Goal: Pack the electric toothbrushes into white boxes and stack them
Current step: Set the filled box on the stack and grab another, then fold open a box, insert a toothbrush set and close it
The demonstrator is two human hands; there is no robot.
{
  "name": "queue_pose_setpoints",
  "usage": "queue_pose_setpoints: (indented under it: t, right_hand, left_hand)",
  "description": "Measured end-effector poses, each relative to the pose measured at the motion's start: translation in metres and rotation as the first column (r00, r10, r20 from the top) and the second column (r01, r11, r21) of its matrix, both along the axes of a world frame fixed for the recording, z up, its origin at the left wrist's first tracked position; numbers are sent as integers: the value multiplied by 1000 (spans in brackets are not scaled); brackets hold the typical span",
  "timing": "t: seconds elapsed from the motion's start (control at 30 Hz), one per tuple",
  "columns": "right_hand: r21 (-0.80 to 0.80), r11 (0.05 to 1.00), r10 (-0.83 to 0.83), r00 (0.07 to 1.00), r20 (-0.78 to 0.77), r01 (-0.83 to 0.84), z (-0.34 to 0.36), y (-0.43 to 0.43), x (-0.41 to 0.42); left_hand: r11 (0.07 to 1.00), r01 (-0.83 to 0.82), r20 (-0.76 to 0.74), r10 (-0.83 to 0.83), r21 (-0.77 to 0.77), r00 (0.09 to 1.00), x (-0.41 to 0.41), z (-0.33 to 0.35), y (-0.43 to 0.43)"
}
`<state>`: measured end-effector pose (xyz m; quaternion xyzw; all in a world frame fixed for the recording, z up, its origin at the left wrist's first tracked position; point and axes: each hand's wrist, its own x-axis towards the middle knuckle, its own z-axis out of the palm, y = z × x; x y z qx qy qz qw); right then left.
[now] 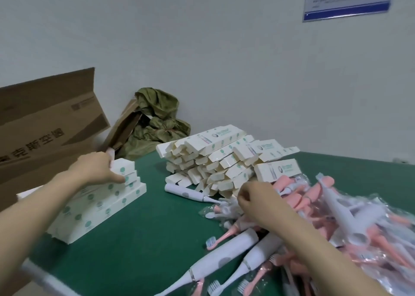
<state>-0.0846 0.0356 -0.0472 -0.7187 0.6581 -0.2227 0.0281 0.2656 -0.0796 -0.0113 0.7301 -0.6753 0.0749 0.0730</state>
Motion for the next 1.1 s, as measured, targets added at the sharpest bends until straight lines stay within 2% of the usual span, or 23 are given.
queue_pose_setpoints:
  t: [0.03,0.1,0.17,0.2,0.27,0.37,0.43,0.5,0.57,0.63,0.7,0.8,0.87,0.93,0.97,1.03,1.1]
  right_hand:
    - [7,1000,-4,1000,-1,4,2,0,-6]
    - [49,999,18,1000,-10,-17,7,0,-17]
    - [99,994,49,998,-27,-46,12,2,-28]
    - [112,993,51,998,-39,-46,14,2,-32]
    - [118,993,39,998,-49,-33,14,3,-38]
    - [128,991,49,997,-60,-41,11,5,-37]
    - [127,991,62,996,-69,-53,10,6,-35]
    - [116,992,62,995,-75,-53,10,6,-35]
    - [105,993,57,995,-76,-49,10,4,-37]
    - [101,993,61,996,-61,-55,9,2,-39]
    - [79,995,57,998,-33,-54,11,0,-40]
    - [-33,998,50,998,49,-48,21,0,-44]
    - [-146,988,63,988,139,-43,30,3,-43]
    - [-259,965,115,938,326,-29,39,9,-39]
    - [-303,953,168,876,453,-27,44,12,-36]
    - [-351,933,307,671,675,-74,51,18,-29]
    - [-373,912,407,505,761,-172,57,24,-21]
  left_hand:
    - [999,-2,29,3,-51,1000,-9,2,-1]
    - [957,93,-115,-129,-275,985,-35,9,-1]
    - [843,196,-296,-379,-500,877,-71,14,1]
    - [804,229,-330,-459,-549,825,-91,17,1]
    - [812,266,-358,-490,-520,795,-131,16,-2]
    - [870,274,-303,-413,-409,859,-172,7,-12]
    - [856,273,-258,-411,-438,875,-185,2,-18]
    - [823,279,-291,-460,-495,839,-191,1,-20]
    - [767,265,-375,-545,-585,749,-193,1,-16]
    - [700,181,-486,-635,-691,601,-190,9,1]
    - [587,95,-499,-752,-804,430,-183,24,23]
    - [323,22,-304,-909,-946,284,-174,52,62]
    - [186,8,-176,-943,-983,283,-173,64,86]
    - [118,113,-60,-904,-987,422,-181,67,100]
    - [109,203,3,-874,-973,485,-187,64,102]
    - [159,361,49,-862,-919,505,-203,54,103]
    - [222,429,10,-879,-875,476,-218,41,104]
